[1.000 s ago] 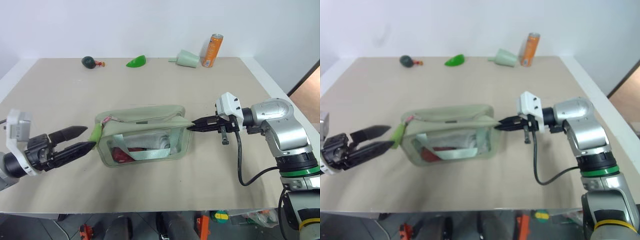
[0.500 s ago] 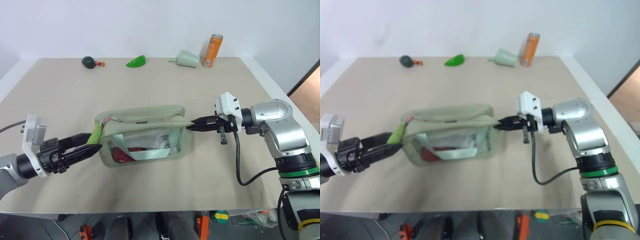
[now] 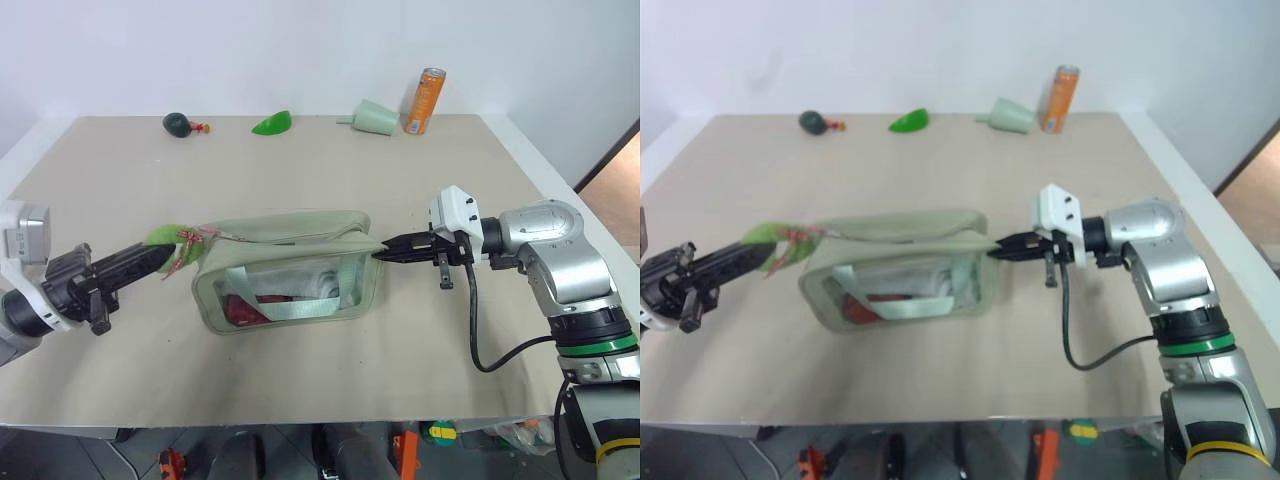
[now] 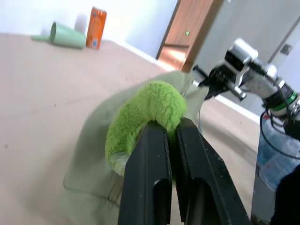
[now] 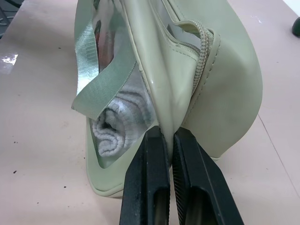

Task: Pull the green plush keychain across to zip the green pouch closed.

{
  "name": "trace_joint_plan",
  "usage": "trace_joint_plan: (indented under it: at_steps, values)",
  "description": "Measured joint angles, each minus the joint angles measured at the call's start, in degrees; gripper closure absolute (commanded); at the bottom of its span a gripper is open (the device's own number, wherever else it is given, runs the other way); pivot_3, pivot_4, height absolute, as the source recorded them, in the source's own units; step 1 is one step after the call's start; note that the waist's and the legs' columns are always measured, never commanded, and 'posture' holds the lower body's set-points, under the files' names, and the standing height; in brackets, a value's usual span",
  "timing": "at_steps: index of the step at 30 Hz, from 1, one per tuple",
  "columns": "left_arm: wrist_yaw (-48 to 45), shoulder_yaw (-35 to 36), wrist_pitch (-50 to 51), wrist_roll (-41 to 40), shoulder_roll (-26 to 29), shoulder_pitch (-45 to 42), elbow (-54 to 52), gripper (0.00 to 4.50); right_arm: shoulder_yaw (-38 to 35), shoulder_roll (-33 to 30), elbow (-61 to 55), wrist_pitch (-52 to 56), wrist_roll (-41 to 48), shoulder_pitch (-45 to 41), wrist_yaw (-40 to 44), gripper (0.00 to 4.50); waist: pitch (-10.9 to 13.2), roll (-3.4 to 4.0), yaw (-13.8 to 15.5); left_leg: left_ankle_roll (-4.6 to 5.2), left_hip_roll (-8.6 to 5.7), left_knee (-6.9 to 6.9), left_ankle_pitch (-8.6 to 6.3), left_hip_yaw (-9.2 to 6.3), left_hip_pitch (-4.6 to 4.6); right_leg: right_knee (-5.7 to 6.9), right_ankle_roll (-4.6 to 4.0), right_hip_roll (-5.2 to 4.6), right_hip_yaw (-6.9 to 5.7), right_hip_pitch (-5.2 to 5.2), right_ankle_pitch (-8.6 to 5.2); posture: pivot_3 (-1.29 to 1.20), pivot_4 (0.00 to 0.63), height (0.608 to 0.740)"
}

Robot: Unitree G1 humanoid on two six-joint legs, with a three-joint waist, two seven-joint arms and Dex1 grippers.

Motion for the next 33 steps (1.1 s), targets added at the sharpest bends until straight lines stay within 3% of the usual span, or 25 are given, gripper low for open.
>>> trace_joint_plan:
  at_steps: [3, 14, 20, 28, 33]
  values:
    - [0.8, -1.1, -0.5, 1.4, 0.0, -2.4, 0.0, 4.45, 0.0, 0.1, 0.1, -0.2, -0.1, 0.0, 0.0, 4.5, 0.0, 0.0, 0.1, 0.0, -0.01, 0.0, 0.0, -0.03, 0.0, 0.01, 0.0, 0.01, -0.02, 0.02, 0.0, 0.0, 0.15, 0.74]
    - [0.5, -16.8, -4.7, 12.2, -0.5, -21.5, 0.2, 4.45, 0.1, 0.8, -0.1, -0.3, -0.5, -0.2, -0.5, 4.5, 0.0, -0.02, 0.0, -0.01, 0.0, 0.0, 0.02, 0.0, 0.01, 0.01, 0.05, 0.15, 0.11, 0.03, 0.08, 0.0, 0.15, 0.74]
    - [-1.9, -22.5, -4.9, 16.5, -0.6, -22.7, 0.9, 4.45, 0.0, 0.7, -1.1, 0.3, -0.5, 0.3, -1.0, 4.5, 0.0, -0.02, 0.0, -0.01, 0.08, -0.02, 0.02, -0.01, 0.04, 0.01, 0.05, 0.23, 0.13, 0.02, 0.08, 0.0, 0.15, 0.74]
    - [-0.5, -23.2, -1.3, 14.6, -2.1, -23.8, 1.8, 1.77, -0.2, 0.4, -2.1, 1.0, -0.4, 1.0, -1.7, 4.5, 0.0, -0.02, 0.0, -0.01, 0.08, 0.01, 0.02, 0.01, 0.05, 0.02, 0.08, 0.23, 0.15, 0.03, 0.1, 0.0, 0.15, 0.74]
    - [-0.2, -20.0, 0.5, 9.5, -2.2, -23.8, 1.5, 0.06, -0.2, 0.4, -2.2, 1.1, -0.4, 1.0, -1.7, 4.5, 0.0, -0.02, 0.0, -0.01, 0.09, 0.0, 0.02, 0.01, 0.04, 0.02, 0.08, 0.23, 0.14, 0.02, 0.1, 0.0, 0.15, 0.74]
